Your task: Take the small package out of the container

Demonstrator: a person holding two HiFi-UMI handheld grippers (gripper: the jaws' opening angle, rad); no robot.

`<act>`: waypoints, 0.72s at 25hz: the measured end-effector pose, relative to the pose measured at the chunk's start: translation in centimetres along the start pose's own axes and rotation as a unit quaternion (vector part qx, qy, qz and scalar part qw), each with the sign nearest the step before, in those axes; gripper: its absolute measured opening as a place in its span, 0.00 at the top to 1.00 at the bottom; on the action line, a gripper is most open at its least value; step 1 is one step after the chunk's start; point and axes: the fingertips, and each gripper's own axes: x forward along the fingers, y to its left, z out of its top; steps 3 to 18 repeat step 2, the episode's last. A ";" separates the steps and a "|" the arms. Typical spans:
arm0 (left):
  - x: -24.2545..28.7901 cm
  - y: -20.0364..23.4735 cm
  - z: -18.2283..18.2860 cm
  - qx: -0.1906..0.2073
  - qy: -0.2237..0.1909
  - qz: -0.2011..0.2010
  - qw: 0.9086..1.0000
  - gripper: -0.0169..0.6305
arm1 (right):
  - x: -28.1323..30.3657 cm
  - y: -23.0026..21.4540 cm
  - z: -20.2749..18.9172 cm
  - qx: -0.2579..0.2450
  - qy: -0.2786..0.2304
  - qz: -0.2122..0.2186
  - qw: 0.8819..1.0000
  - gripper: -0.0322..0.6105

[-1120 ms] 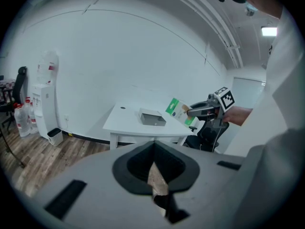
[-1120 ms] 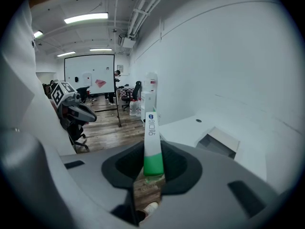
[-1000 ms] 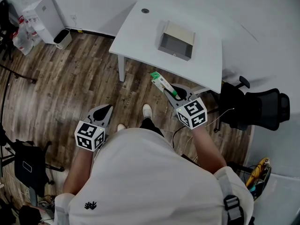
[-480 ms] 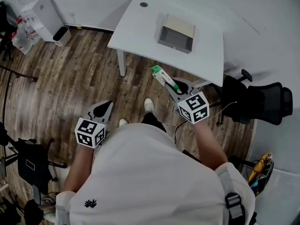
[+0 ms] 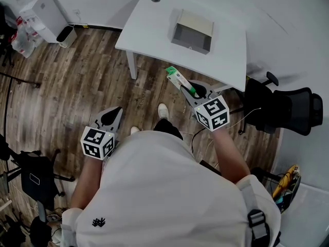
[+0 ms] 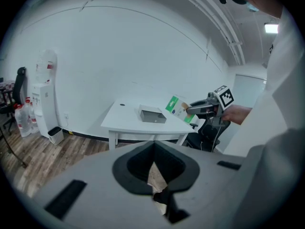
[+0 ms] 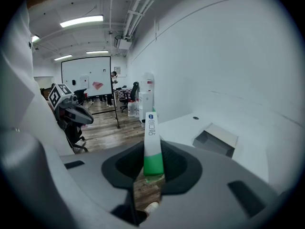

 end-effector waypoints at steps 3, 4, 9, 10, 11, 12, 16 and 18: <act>0.4 0.0 0.1 -0.002 0.003 0.002 1.000 0.96 | 0.2 -0.6 0.0 0.002 0.001 0.000 1.000 0.81; 0.4 0.0 0.1 -0.002 0.003 0.002 1.000 0.96 | 0.2 -0.6 0.0 0.002 0.001 0.000 1.000 0.81; 0.4 0.0 0.1 -0.002 0.003 0.002 1.000 0.96 | 0.2 -0.6 0.0 0.002 0.001 0.000 1.000 0.81; 0.4 0.0 0.1 -0.002 0.003 0.002 1.000 0.96 | 0.2 -0.6 0.0 0.002 0.001 0.000 1.000 0.81; 0.4 0.0 0.1 -0.002 0.003 0.002 1.000 0.96 | 0.2 -0.6 0.0 0.002 0.001 0.000 1.000 0.81; 0.4 0.0 0.1 -0.002 0.003 0.002 1.000 0.96 | 0.2 -0.6 0.0 0.002 0.001 0.000 1.000 0.81; 0.4 0.0 0.1 -0.002 0.003 0.002 1.000 0.96 | 0.2 -0.6 0.0 0.002 0.001 0.000 1.000 0.81; 0.4 0.0 0.1 -0.002 0.003 0.002 1.000 0.96 | 0.2 -0.6 0.0 0.002 0.001 0.000 1.000 0.81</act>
